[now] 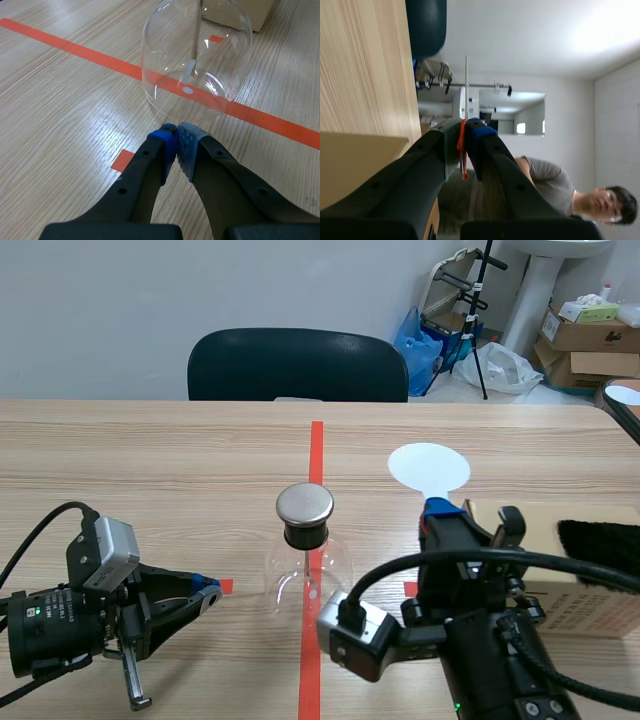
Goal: Do the electroscope experiment
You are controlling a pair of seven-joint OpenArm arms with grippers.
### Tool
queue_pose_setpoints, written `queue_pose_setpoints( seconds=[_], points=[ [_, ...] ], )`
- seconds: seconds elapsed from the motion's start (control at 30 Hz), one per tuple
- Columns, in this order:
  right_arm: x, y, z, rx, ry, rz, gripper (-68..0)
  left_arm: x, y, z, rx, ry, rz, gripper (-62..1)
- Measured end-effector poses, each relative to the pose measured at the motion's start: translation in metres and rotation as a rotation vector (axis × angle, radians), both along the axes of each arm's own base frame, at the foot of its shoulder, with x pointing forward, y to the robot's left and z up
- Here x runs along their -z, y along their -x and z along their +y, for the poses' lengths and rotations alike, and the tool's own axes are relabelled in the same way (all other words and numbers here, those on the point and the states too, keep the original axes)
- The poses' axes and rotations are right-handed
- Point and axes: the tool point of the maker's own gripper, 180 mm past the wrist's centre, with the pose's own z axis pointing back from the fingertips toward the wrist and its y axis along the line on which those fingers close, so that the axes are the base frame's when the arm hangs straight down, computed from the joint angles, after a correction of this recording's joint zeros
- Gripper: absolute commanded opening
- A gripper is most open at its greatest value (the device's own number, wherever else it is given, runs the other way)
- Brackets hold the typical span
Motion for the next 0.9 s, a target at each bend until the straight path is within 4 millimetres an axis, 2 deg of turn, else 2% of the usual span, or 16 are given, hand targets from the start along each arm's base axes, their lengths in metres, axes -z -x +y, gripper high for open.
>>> queue_pose_setpoints(
  seconds=[0.23, 0.5, 0.63, 0.9],
  points=[
    [0.001, 0.013, 0.035, -0.209, 0.006, 0.006, -66.5, 0.000, 0.000, 0.000, 0.000, 0.000, 0.000, -57.9],
    [0.003, 0.029, 0.062, -0.385, 0.012, 0.011, -66.5, 0.000, 0.000, 0.000, 0.000, 0.000, 0.000, -57.9],
    [0.003, 0.035, 0.070, -0.435, 0.014, 0.013, -66.5, 0.000, 0.000, 0.000, 0.000, 0.000, 0.000, -57.9],
    [0.003, 0.035, 0.070, -0.437, 0.014, 0.013, -66.5, 0.000, 0.000, 0.000, 0.000, 0.000, 0.000, -57.9]
  ],
)
